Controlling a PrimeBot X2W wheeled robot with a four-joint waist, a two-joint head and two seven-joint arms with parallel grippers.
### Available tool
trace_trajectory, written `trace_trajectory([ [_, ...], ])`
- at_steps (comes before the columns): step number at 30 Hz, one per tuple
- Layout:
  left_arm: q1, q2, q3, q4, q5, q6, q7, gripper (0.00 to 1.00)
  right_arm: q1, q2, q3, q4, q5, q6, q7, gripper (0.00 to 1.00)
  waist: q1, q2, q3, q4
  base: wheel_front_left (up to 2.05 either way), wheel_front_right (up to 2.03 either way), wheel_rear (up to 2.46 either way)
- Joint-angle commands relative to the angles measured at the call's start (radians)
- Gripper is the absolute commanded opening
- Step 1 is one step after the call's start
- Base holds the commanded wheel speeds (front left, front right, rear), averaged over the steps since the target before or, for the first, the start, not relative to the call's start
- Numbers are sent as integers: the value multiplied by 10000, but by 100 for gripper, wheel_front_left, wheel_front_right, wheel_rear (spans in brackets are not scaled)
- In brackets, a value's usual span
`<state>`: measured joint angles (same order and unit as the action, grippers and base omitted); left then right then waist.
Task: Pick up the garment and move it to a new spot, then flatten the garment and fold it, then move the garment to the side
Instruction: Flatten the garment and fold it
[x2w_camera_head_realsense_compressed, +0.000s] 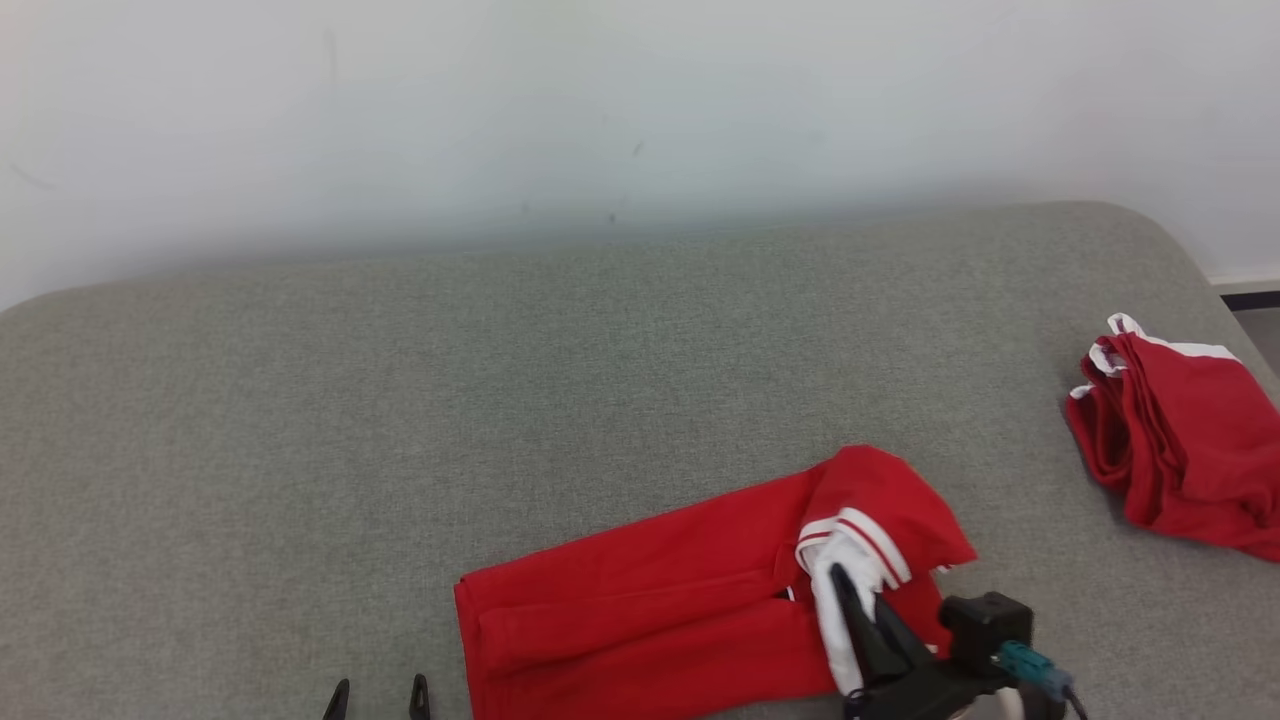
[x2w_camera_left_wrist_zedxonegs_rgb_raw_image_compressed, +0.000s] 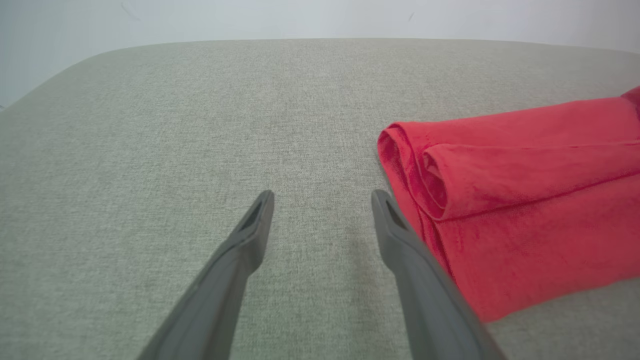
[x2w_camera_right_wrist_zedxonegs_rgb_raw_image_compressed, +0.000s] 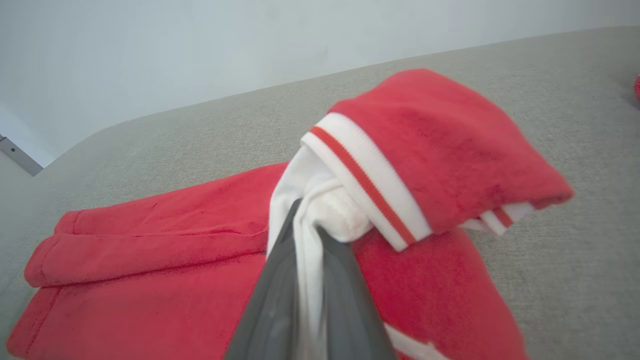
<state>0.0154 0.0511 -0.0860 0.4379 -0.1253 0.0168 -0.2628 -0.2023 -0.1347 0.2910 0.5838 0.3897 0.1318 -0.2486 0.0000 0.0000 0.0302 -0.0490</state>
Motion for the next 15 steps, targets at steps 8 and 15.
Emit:
trace_trajectory([
  [8,51,-9,-17,74,118,-124,-24,100,-201,48,1749,-983,565,-27,628,0,0,0,-94,422,0,0,0],
  [15,-56,-8,-177,119,181,-138,-26,100,-709,203,2849,-926,882,-27,1032,0,0,0,-125,994,0,0,0],
])
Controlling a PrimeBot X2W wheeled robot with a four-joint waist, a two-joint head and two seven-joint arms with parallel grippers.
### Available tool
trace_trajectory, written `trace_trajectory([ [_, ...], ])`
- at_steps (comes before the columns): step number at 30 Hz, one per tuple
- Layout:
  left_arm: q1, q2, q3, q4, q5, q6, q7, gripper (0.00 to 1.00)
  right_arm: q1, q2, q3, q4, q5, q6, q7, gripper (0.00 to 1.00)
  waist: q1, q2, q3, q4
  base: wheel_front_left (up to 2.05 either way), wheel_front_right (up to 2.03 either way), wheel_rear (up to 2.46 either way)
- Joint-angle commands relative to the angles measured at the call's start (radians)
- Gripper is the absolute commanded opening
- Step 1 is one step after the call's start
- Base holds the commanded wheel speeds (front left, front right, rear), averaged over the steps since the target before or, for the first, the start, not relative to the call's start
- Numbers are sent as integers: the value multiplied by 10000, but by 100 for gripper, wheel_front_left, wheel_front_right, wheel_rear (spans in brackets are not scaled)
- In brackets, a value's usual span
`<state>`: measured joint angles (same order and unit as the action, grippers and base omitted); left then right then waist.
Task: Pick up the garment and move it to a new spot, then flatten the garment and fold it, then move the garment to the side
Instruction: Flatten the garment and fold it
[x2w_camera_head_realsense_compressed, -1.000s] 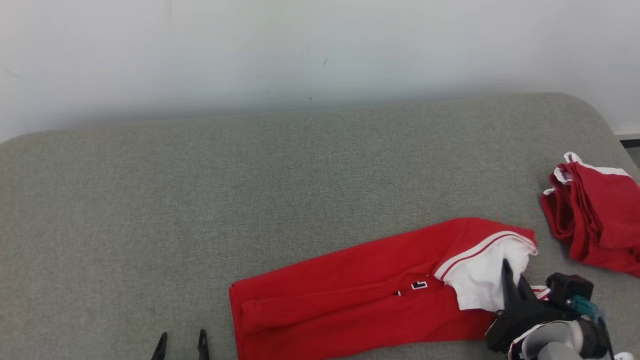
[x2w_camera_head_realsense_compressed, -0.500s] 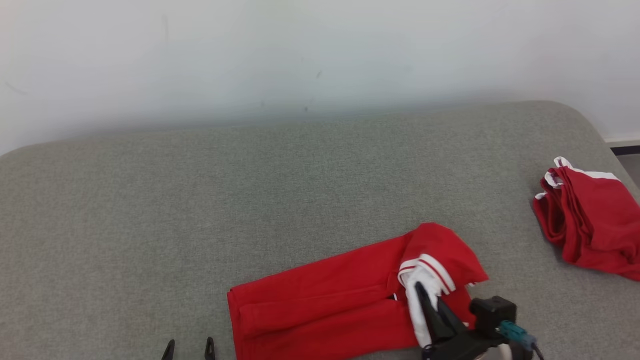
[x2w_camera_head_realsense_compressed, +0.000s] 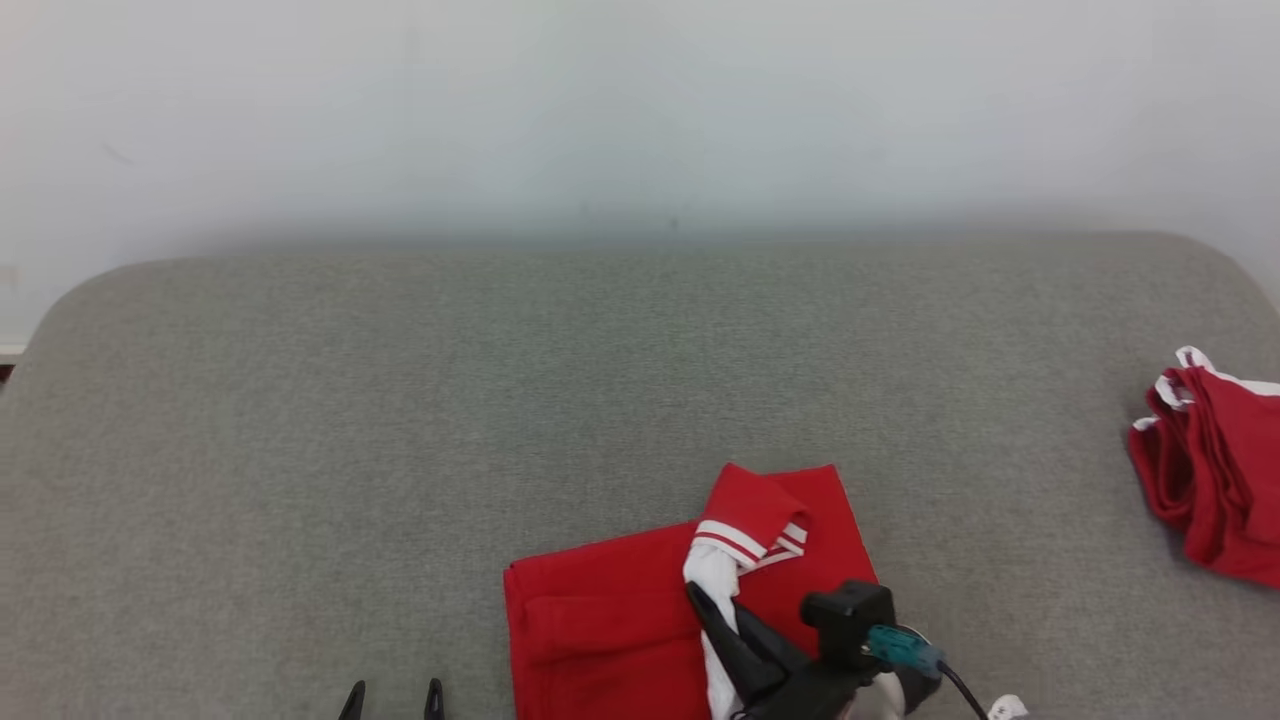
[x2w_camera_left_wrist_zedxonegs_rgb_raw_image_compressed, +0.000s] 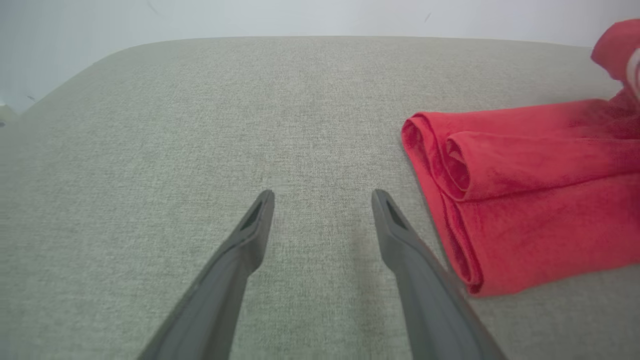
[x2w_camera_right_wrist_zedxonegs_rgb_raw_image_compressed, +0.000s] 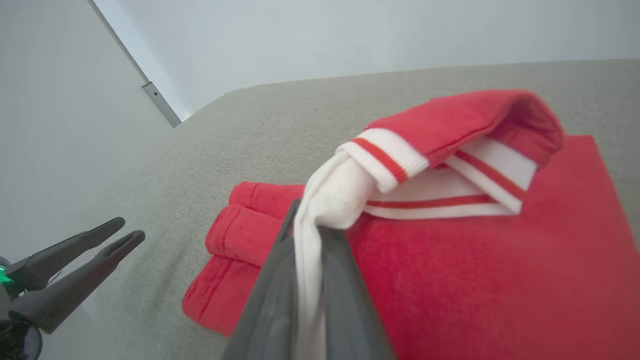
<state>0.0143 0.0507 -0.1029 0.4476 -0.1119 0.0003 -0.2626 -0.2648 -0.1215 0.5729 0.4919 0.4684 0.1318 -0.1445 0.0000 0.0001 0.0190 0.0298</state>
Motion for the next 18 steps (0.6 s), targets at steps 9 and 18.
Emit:
trace_trajectory([
  [9,-64,-4,-235,31,-29,68,-28,100,-969,429,806,773,363,-27,30,0,0,-1,87,998,0,0,0],
  [18,-185,-6,-373,6,-132,145,-26,100,-1672,667,813,2269,14,-27,-445,0,0,-1,280,1411,0,0,0],
])
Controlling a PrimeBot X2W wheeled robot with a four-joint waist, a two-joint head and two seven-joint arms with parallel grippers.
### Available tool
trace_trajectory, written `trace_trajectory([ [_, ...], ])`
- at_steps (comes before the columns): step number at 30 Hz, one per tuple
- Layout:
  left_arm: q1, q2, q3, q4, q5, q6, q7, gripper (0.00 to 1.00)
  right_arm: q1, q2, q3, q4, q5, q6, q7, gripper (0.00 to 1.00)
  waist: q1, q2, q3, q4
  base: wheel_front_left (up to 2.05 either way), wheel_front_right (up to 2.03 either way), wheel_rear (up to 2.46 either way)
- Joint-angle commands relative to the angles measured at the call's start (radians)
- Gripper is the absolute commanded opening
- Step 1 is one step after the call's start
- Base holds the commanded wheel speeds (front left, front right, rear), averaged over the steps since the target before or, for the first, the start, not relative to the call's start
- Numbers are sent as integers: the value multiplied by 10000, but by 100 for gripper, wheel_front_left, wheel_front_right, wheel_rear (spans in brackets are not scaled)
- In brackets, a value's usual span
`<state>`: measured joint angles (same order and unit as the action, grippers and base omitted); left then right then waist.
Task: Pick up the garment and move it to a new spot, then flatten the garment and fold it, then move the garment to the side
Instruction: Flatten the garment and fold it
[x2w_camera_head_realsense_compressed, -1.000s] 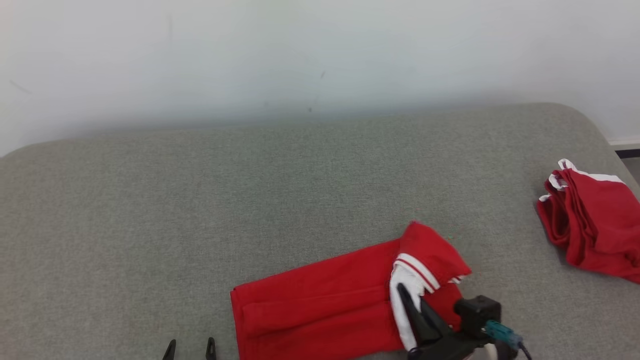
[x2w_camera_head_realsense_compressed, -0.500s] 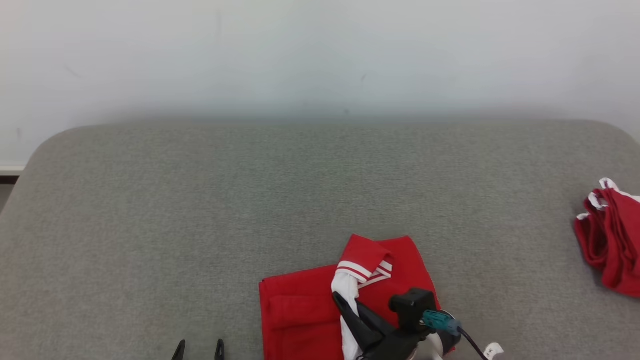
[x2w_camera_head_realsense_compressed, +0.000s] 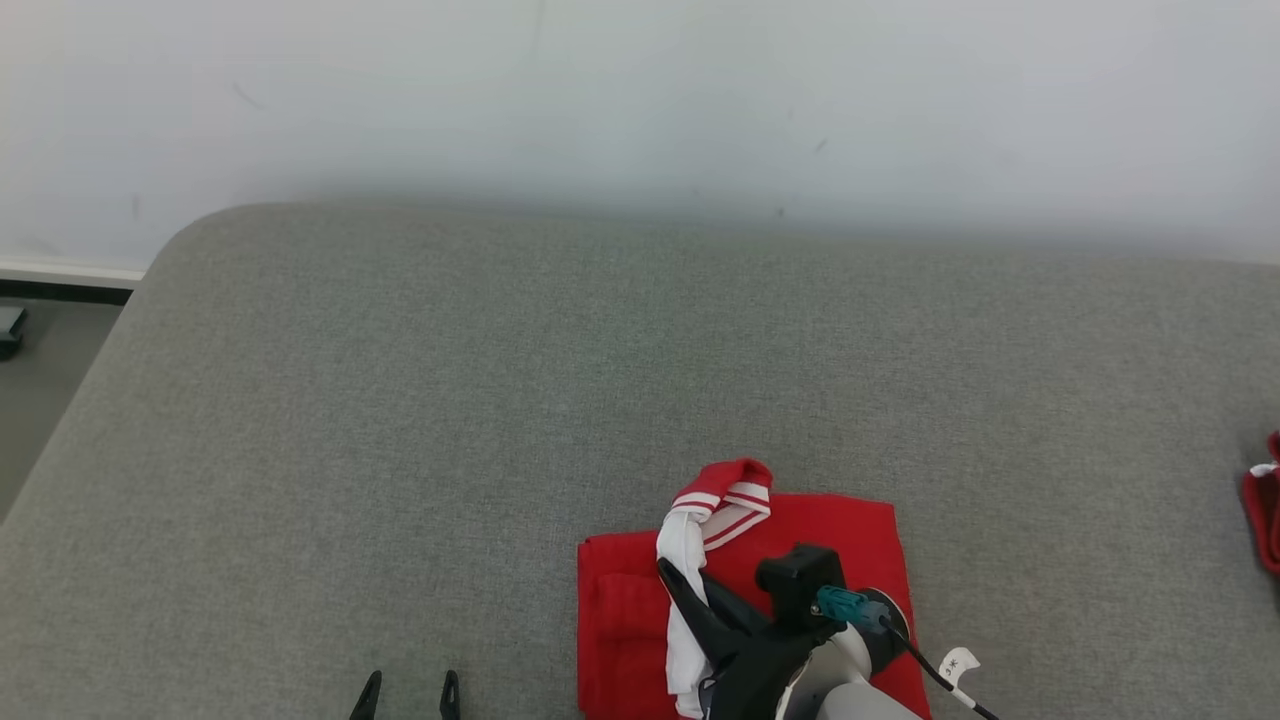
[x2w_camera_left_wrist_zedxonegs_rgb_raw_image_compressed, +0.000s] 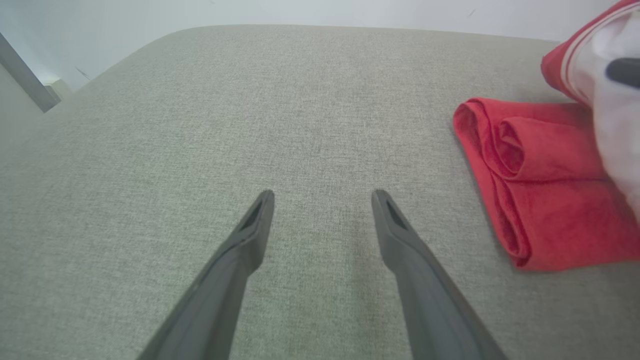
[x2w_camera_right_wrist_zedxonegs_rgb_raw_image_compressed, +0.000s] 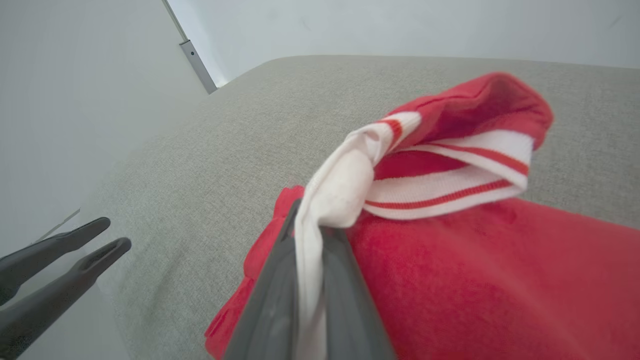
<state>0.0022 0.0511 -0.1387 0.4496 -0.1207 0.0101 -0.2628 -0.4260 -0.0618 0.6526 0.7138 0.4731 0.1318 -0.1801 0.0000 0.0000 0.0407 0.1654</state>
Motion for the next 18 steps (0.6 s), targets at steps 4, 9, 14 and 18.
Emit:
trace_trajectory([
  [4,-74,-8,-10,-34,-77,74,-24,100,-232,98,113,285,163,-27,-255,100,0,0,118,33,0,0,0],
  [9,-151,-8,40,-49,-104,138,-24,100,-415,114,83,385,332,-27,-640,100,0,0,152,-173,0,0,0],
  [14,-223,-10,105,-121,-107,170,-24,100,-463,48,-625,451,-138,-27,-848,100,0,0,125,-452,0,0,0],
  [18,-265,-8,152,-204,-41,174,-24,100,-106,-157,-1886,133,-1047,-27,-843,100,0,0,84,-632,0,0,0],
])
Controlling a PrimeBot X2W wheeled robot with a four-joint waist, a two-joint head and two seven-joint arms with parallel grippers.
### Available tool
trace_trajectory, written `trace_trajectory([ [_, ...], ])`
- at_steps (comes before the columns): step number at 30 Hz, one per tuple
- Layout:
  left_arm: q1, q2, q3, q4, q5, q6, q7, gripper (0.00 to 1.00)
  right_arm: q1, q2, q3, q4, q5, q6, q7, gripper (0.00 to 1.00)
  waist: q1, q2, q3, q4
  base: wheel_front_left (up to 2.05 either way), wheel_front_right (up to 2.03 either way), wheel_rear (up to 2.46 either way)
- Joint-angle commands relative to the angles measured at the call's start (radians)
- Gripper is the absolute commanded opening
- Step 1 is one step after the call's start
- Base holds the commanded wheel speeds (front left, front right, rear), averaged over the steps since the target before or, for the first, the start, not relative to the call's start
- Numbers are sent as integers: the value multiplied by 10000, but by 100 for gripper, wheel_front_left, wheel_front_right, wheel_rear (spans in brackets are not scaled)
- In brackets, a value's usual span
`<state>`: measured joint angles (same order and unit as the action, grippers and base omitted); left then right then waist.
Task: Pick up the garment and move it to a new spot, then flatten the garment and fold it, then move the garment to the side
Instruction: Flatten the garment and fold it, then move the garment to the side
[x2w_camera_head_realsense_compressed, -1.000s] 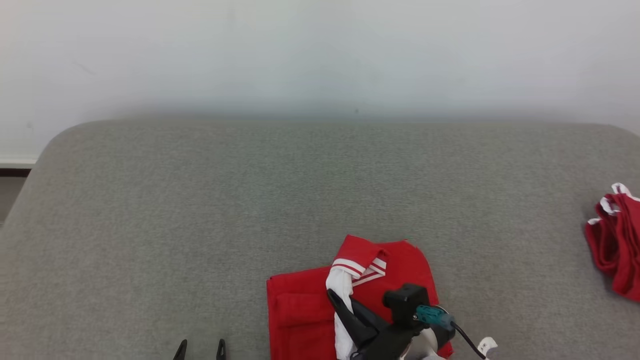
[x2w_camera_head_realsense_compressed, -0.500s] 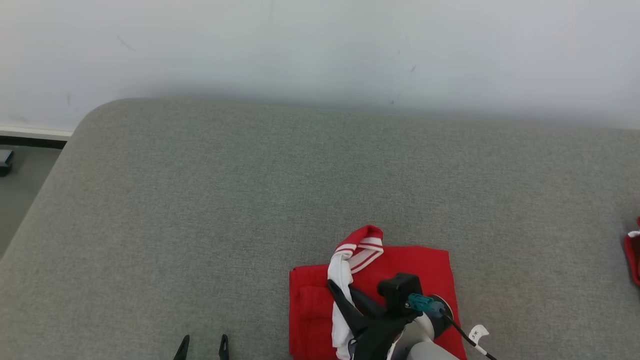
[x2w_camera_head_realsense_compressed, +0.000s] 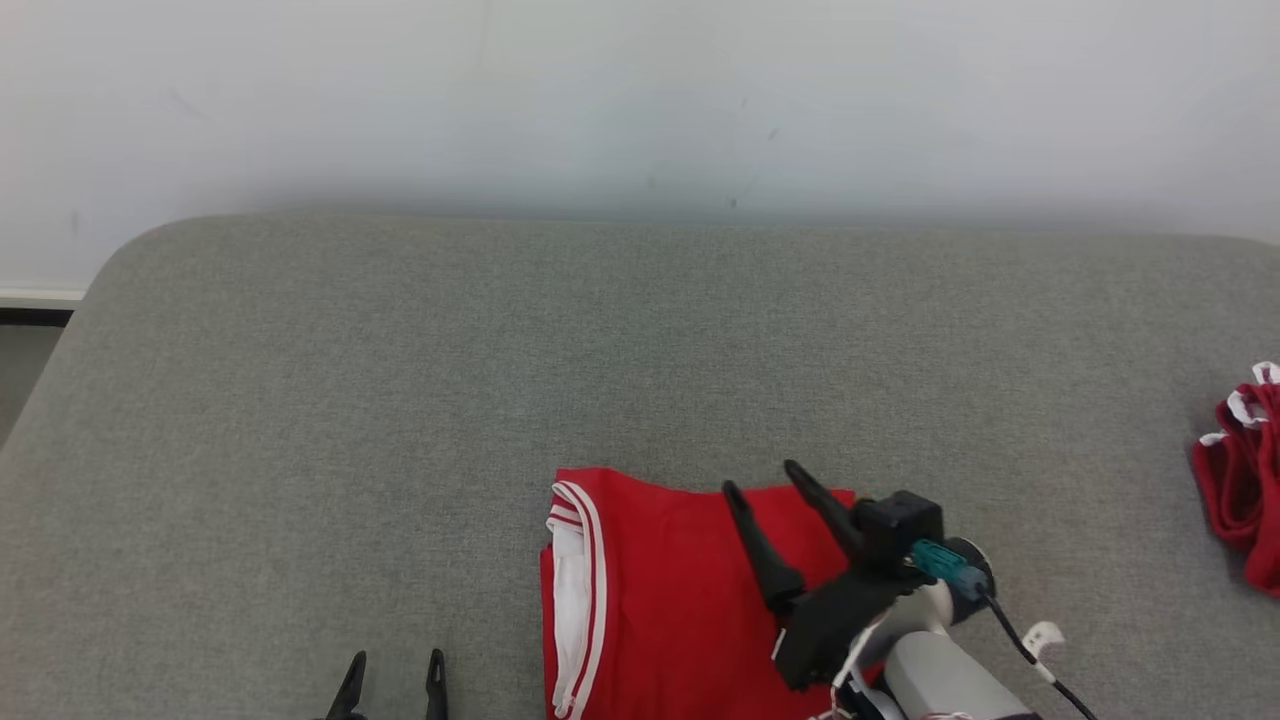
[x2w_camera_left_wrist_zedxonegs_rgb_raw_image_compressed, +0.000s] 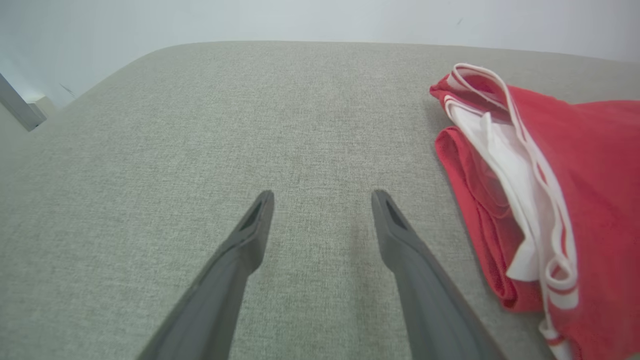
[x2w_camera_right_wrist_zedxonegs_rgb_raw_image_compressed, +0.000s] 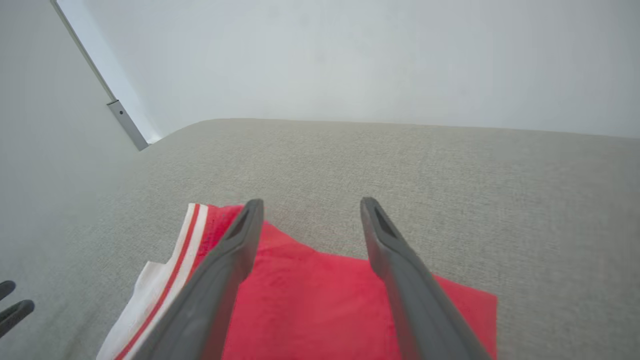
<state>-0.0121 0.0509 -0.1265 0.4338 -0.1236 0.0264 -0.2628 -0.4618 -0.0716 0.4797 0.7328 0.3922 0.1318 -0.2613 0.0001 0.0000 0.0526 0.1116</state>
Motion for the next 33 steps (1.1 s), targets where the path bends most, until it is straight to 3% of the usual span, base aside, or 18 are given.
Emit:
trace_trajectory([
  [1,-111,-6,66,-79,17,21,-24,100,421,-87,-529,-185,-492,-27,-32,100,-1,0,-56,-139,0,0,0],
  [7,33,-8,236,-315,169,39,-24,100,1456,-124,-2403,-929,-2085,-27,-37,100,-1,0,-161,-388,0,0,0],
  [14,209,-8,525,-494,256,27,-24,100,2383,79,-3928,-1530,-2766,-27,-37,100,-1,0,-283,-752,0,0,0],
  [25,408,-6,994,-788,418,-52,-24,100,2937,213,-4772,-1880,-3013,-27,-40,100,-1,0,-421,-1387,0,0,0],
  [33,467,-10,1264,-1001,586,-170,-24,100,3016,219,-4761,-2039,-2992,-27,-39,100,-1,0,-508,-1622,0,0,0],
])
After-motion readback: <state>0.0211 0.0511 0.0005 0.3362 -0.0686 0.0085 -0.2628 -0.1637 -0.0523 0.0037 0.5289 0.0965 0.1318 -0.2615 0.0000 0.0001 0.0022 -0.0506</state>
